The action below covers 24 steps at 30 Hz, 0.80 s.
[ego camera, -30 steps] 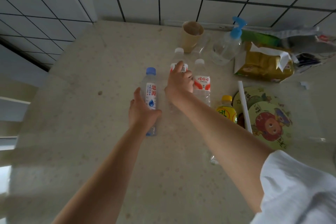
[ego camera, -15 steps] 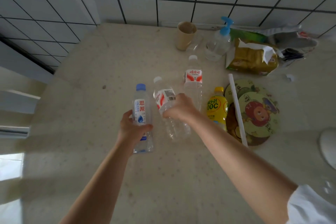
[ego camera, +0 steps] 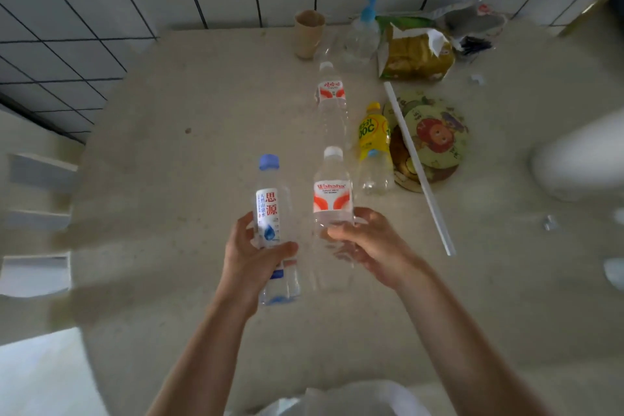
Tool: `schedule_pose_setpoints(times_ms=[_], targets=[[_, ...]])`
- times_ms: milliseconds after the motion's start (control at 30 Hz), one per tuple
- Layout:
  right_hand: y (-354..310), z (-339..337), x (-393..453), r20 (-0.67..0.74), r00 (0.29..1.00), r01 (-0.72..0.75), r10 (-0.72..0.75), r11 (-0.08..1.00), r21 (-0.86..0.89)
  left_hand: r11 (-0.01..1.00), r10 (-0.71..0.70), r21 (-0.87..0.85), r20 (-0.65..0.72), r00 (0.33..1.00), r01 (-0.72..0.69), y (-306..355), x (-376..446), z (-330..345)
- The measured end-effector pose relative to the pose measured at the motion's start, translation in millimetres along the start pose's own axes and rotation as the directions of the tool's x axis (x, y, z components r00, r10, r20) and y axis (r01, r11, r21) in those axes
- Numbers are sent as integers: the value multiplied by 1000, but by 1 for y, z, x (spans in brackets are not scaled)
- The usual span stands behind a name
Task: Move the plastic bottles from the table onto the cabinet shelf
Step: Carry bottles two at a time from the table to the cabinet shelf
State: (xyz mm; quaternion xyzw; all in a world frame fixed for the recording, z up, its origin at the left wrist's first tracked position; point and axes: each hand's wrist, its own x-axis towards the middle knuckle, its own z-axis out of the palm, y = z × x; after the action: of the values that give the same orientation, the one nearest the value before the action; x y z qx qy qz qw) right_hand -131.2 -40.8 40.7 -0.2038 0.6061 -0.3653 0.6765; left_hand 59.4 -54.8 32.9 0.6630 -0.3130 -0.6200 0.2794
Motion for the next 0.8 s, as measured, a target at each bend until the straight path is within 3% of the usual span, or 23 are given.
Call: schedule_pose_setpoints(times_ms=[200, 433, 667, 800], targets=[[45, -4, -61, -22, 996, 83, -81, 988, 129, 983, 95, 147, 106, 990, -110, -17, -43, -7], [102, -8, -129, -215, 963, 225, -166, 930, 292, 946, 100, 268, 301, 948, -185, -41, -88, 8], [154, -34, -188, -567, 814, 305, -128, 924, 230, 866, 88, 385, 509, 856, -318, -63, -130, 54], [184, -47, -235, -669, 737, 369, -95, 886, 281, 812, 57, 430, 614, 787, -395, -82, -162, 81]])
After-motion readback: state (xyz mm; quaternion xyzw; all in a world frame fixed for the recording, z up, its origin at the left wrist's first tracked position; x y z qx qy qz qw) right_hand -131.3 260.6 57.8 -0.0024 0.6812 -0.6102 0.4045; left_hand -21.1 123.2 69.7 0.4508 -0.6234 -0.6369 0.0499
